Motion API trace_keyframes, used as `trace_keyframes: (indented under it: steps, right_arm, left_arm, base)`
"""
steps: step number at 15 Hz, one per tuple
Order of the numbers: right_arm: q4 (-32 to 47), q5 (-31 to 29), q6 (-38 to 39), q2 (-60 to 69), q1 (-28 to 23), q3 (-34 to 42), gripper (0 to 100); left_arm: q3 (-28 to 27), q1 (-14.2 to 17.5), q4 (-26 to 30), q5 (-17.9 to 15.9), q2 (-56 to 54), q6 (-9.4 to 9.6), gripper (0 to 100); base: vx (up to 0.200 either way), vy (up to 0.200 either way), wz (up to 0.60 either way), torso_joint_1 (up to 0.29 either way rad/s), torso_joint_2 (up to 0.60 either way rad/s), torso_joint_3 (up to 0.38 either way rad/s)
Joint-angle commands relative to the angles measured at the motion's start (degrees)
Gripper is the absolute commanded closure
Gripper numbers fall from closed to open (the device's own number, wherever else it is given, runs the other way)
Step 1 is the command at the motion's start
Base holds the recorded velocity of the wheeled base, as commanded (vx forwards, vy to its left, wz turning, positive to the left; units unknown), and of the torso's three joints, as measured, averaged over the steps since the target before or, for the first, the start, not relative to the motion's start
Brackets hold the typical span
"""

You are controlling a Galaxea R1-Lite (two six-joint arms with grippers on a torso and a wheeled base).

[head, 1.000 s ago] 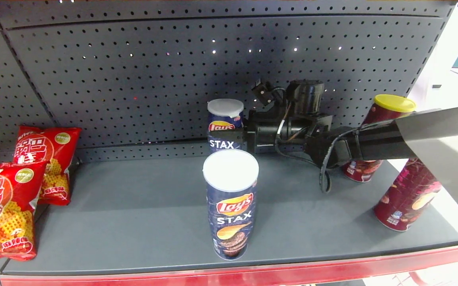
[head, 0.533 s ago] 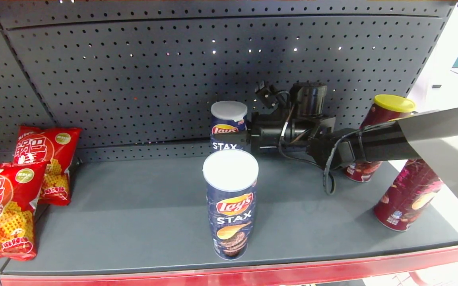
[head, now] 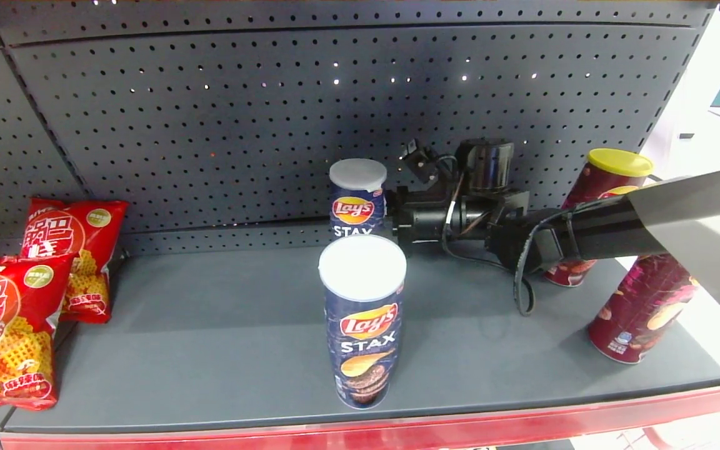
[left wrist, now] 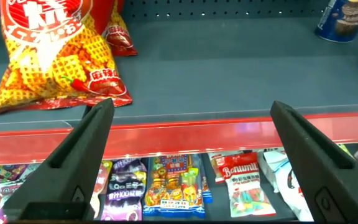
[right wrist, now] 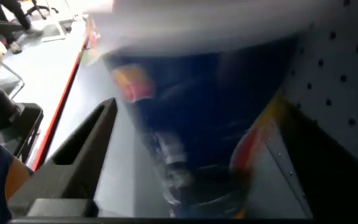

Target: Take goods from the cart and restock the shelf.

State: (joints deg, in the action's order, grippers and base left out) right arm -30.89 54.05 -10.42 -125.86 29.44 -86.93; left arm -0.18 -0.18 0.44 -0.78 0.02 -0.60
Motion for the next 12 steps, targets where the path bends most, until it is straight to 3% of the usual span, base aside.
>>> trace_keyframes:
  steps: [1,12]
  right_arm:
    - [0.0,0.1,-0.2,0.6,-0.5,0.2,0]
    - [-0.2,1.3,-4.3,11.7,-10.0,18.2,0]
  left_arm:
    - [0.0,0.0,0.0,0.0,0.0,-0.02,0]
    - [0.0,0.0,0.0,0.0,0.0,-0.02,0]
  base:
    - [0.000,0.000,0.00,0.000,0.00,0.000]
    - [0.000,0.000,0.00,0.000,0.00,0.000]
